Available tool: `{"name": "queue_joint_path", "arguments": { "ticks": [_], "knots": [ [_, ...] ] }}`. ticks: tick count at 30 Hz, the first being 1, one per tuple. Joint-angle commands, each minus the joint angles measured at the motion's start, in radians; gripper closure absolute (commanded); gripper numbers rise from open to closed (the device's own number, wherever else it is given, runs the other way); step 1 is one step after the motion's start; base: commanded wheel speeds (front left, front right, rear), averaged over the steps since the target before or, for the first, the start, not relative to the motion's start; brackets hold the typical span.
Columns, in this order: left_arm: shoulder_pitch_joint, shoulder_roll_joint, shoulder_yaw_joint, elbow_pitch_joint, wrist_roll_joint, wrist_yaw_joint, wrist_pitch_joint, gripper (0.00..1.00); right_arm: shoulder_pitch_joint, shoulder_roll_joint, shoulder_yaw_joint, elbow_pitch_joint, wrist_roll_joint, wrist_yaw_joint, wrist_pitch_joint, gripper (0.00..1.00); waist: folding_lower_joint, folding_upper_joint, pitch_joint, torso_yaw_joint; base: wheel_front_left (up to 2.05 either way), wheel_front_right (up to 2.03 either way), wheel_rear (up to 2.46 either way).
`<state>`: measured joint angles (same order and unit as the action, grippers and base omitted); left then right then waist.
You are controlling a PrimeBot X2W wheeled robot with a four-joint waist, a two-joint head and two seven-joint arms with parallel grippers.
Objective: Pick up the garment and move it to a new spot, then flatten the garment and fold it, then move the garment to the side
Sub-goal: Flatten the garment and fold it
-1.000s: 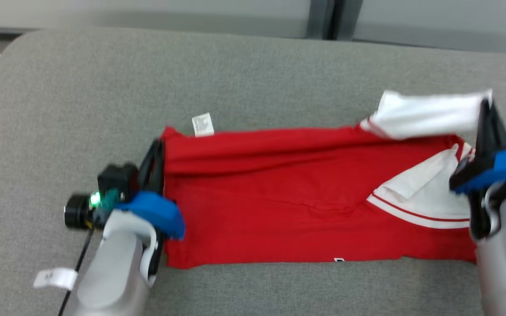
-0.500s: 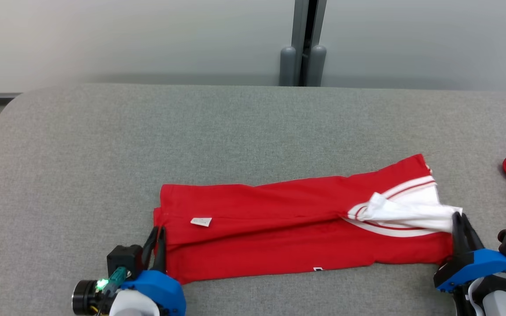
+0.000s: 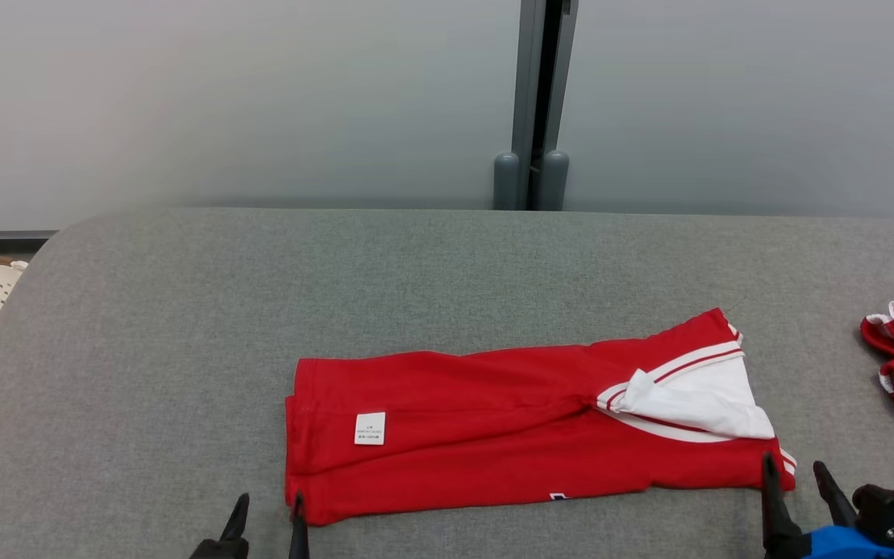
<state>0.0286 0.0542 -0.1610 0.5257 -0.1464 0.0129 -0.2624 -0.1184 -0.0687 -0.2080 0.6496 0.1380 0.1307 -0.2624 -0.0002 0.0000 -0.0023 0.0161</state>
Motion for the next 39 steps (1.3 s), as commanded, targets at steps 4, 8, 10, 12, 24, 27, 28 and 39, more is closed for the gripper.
{"name": "queue_joint_path", "arguments": {
  "ticks": [4,8,10,12,24,27,28,39],
  "knots": [
    [0.027,-0.002,-0.008,-0.02,0.016,-0.008,-0.003,0.0,0.028,0.01,0.01,0.011,-0.006,0.0,-0.003,0.0,0.0002,0.0,-0.001,0.0,0.0,0.0,0.0],
    [0.016,-0.003,-0.026,-0.022,0.021,-0.021,-0.003,0.0,-0.016,0.012,0.019,0.029,-0.013,0.0,-0.003,0.0,0.0002,0.0,0.01,0.004,0.0,0.0,0.0],
    [-0.001,-0.004,-0.033,-0.024,0.023,-0.022,-0.003,0.0,-0.059,0.002,0.019,0.039,-0.016,0.0,-0.003,0.0,0.0002,0.0,0.026,0.01,0.0,0.0,0.0],
    [-0.017,-0.003,-0.045,-0.021,0.015,-0.031,-0.003,0.0,-0.103,-0.009,0.012,0.066,-0.02,0.0,-0.003,0.0,0.0002,0.0,0.043,0.019,0.0,0.0,0.0],
    [-0.085,-0.003,-0.065,0.008,0.017,-0.045,-0.003,0.0,-0.356,-0.041,-0.11,0.387,-0.071,0.0,0.076,0.0,0.0002,0.0,0.144,0.088,0.0,0.0,0.0],
    [-0.089,-0.003,-0.058,0.013,0.02,-0.049,-0.003,0.0,-0.343,-0.038,-0.136,0.471,-0.082,0.0,0.088,0.0,0.0002,0.0,0.147,0.094,0.0,0.0,0.0],
    [-0.089,-0.004,-0.056,0.014,0.021,-0.049,-0.003,0.0,-0.337,-0.033,-0.146,0.497,-0.076,-0.001,0.091,0.54,0.0002,0.0,0.147,0.094,0.0,0.0,0.0],
    [-0.06,-0.004,-0.06,0.011,0.012,-0.053,-0.003,0.0,-0.294,-0.105,-0.224,0.396,-0.074,-0.001,-0.002,1.0,0.0002,0.0,0.083,0.014,0.0,0.0,0.0]
  ]
}}
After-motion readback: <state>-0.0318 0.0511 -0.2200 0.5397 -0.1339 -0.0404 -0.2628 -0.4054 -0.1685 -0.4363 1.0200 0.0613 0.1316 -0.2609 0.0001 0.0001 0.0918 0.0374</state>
